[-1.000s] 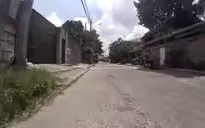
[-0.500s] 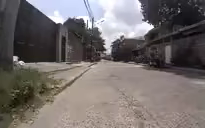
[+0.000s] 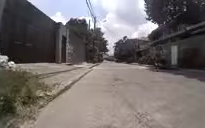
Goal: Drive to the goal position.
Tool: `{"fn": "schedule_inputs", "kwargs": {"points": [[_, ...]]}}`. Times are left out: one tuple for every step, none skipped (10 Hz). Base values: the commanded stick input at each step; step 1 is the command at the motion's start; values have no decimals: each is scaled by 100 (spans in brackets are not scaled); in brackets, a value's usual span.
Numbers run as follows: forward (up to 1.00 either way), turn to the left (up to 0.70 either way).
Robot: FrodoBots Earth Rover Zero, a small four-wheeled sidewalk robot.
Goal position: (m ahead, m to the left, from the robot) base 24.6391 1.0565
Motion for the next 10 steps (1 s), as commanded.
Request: {"fn": "schedule_inputs", "kwargs": {"points": [[100, 0], [100, 0], [100, 0], [100, -4], [100, -28], [100, -39], [100, -39], [100, -35], [100, -5], [100, -2]]}}
